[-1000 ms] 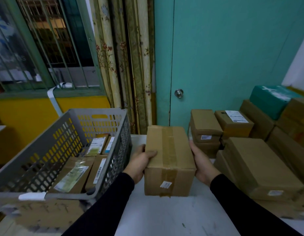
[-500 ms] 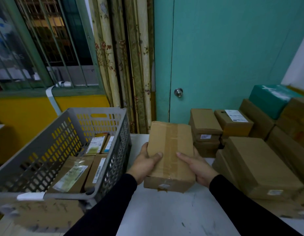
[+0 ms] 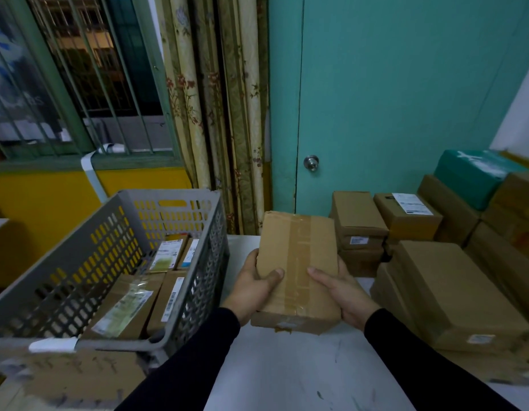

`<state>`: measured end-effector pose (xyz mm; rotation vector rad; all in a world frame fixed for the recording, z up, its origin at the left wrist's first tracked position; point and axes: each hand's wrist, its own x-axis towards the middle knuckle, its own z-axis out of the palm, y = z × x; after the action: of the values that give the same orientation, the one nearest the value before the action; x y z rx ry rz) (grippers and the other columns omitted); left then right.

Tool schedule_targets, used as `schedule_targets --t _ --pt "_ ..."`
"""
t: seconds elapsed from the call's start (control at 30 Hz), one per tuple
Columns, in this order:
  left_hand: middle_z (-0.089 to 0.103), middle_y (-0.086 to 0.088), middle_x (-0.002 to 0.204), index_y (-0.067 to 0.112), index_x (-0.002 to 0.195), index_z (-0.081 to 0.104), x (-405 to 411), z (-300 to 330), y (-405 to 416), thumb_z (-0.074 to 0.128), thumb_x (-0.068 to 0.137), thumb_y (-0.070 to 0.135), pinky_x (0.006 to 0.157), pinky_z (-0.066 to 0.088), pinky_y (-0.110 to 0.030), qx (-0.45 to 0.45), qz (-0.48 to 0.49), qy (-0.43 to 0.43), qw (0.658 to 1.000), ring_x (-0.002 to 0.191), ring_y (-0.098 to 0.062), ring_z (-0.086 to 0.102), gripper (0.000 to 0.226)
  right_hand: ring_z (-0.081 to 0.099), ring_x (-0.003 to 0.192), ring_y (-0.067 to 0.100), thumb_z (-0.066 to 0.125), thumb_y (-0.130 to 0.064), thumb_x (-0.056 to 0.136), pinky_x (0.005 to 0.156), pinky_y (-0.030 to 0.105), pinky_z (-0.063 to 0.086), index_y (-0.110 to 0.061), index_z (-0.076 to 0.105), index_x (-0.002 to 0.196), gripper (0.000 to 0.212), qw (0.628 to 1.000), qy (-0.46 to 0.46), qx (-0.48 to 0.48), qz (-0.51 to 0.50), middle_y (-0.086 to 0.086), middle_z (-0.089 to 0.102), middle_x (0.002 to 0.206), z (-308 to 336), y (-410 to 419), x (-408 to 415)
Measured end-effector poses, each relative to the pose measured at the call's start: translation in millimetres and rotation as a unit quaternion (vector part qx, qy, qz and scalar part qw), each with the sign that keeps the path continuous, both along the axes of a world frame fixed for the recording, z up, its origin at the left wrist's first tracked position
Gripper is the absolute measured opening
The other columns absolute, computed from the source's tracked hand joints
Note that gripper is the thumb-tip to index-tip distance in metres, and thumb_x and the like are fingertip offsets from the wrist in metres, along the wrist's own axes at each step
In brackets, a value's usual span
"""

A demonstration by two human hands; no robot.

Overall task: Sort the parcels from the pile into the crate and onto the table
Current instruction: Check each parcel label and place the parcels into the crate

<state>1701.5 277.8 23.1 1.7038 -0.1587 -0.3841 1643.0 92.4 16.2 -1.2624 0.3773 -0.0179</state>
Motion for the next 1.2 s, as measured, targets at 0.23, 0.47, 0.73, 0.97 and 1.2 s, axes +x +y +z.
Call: schedule_targets --t 0.23,0.47,0.73,0.97,1.2 --pt "0.061 0.000 0.130 0.034 0.136 0.052 3 -6 -1 0.075 0.072 0.071 0.093 0.057 -0.038 -0.020 0.091 -0.001 0.996 0.110 -0.017 0.066 0.077 0.064 0.105 0.016 0.074 -0.033 0.089 0.082 0.035 0.056 -0.031 0.034 0.129 0.056 0.997 -0.037 -0.072 -0.020 -0.008 0.058 0.117 10 4 4" --pt "0.069 0.008 0.116 0.032 0.135 0.054 -3 1 -8 0.067 0.091 0.051 0.097 0.056 -0.042 0.032 0.090 -0.052 0.994 0.105 -0.012 0.066 0.049 0.072 0.104 0.018 0.072 -0.035 0.092 0.091 0.042 0.058 -0.035 0.057 0.120 0.032 0.995 -0.051 -0.079 -0.022 -0.002 0.073 0.115 8 10 4" --pt "0.069 0.007 0.114 0.026 0.134 0.055 -2 1 -6 0.067 0.091 0.051 0.094 0.056 -0.039 0.050 0.102 -0.059 0.992 0.102 -0.012 0.067 0.051 0.071 0.101 0.017 0.073 -0.035 0.091 0.088 0.040 0.058 -0.037 0.054 0.121 0.036 0.994 -0.049 -0.089 -0.035 -0.004 0.072 0.114 9 14 3" --pt "0.067 0.009 0.116 0.027 0.132 0.051 -1 11 -5 0.067 0.095 0.041 0.076 0.053 -0.018 0.034 0.082 -0.090 0.992 0.098 -0.002 0.063 0.042 0.070 0.101 0.011 0.071 -0.027 0.093 0.088 0.035 0.058 -0.039 0.058 0.113 0.027 0.985 -0.090 -0.142 -0.039 -0.007 0.072 0.113 17 13 6" --pt "0.066 -0.011 0.132 0.029 0.141 0.056 22 30 17 0.059 0.058 0.094 0.105 0.047 -0.050 -0.187 0.067 0.132 0.971 0.121 -0.030 0.061 0.105 0.070 0.111 0.017 0.037 -0.065 0.098 0.089 0.042 0.054 -0.033 0.064 0.128 0.051 0.996 -0.077 0.032 -0.011 0.001 0.074 0.121 23 -14 14"
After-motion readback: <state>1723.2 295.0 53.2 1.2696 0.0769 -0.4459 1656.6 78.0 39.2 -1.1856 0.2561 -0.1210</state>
